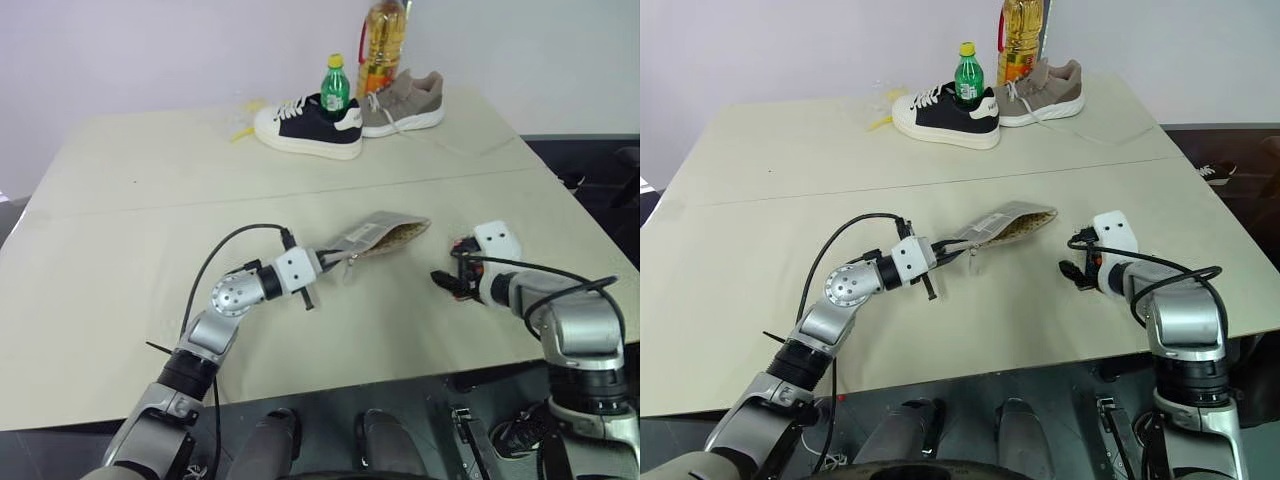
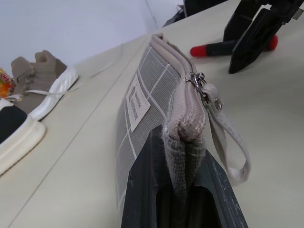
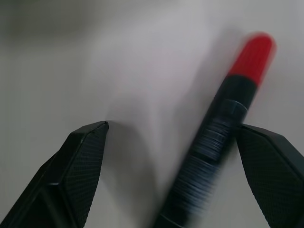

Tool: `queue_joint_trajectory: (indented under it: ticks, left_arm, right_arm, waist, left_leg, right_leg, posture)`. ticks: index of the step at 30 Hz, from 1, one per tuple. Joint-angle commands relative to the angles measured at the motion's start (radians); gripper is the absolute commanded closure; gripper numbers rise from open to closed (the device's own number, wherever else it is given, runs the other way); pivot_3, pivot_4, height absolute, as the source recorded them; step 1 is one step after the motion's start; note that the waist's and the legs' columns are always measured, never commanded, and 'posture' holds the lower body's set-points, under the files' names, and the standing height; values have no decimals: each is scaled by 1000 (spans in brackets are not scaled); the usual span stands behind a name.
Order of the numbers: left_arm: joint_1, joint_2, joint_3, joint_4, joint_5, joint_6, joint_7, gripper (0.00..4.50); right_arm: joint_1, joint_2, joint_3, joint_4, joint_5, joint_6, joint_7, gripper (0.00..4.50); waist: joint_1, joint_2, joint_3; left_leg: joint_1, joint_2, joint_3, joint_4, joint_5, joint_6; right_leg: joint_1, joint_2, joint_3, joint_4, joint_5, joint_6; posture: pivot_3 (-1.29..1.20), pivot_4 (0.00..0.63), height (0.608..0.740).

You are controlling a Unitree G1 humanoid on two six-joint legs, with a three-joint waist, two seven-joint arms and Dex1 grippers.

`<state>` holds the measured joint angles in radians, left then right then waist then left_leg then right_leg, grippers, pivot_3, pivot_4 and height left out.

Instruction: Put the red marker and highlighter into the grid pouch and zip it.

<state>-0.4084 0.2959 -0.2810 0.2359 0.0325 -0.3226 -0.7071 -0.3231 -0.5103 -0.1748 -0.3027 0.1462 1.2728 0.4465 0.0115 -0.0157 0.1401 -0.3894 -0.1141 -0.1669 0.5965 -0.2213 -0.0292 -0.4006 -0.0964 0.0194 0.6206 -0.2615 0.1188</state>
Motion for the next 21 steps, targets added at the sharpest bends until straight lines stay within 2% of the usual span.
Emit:
queue_joint_trajectory:
  ticks: [1, 6, 10, 12, 18, 21]
  left_arm:
    - [-13, 0, 15, -12, -5, -18, 9, 4500]
    - [8, 0, 52, -37, -29, 18, 41, 4500]
    - [30, 18, 118, -75, -55, 64, 85, 4500]
    - [41, 29, 146, -92, -66, 81, 98, 4500]
    - [96, 73, 175, -176, -95, 114, 79, 4500]
    - [119, 83, 172, -212, -103, 131, 69, 4500]
  right_arm:
    - [3, 30, -8, -18, 13, 16, -41, 1512]
    - [-22, 2, 23, 10, 8, -57, -51, 4146]
    - [-28, -165, 215, -5, -107, -395, 31, 4231]
    - [-44, -211, 271, -10, -134, -552, 80, 4231]
    - [-124, -247, 360, 20, -193, -837, 177, 4231]
    - [-165, -230, 389, 59, -220, -909, 195, 4231]
  waist:
    - [0, 0, 0]
    - [0, -1, 0]
    - [-3, 1, 0]
    - [-8, 1, 0]
    - [-19, 0, 1]
    - [-18, 0, 1]
  left_leg:
    - [0, 0, 0, 0, 0, 0]
    - [1, 0, 0, 0, 0, 0]
    - [1, 0, 0, 0, 0, 0]
    - [1, 0, 1, 0, 0, 0]
    - [2, 0, 0, 0, 0, 0]
    - [2, 0, 0, 0, 0, 0]
  right_leg:
    - [0, 0, 0, 0, 0, 0]
    - [2, 1, 0, 0, 0, 0]
    - [1, 1, 0, 0, 0, 1]
    - [1, 1, 0, 0, 0, 1]
    - [2, 1, -1, 0, 0, 1]
    - [2, 1, -1, 0, 0, 1]
  posture:
    - [0, 150, 740]
    - [0, 150, 740]
    - [0, 150, 740]
    - [0, 150, 740]
    - [0, 150, 740]
    - [0, 150, 740]
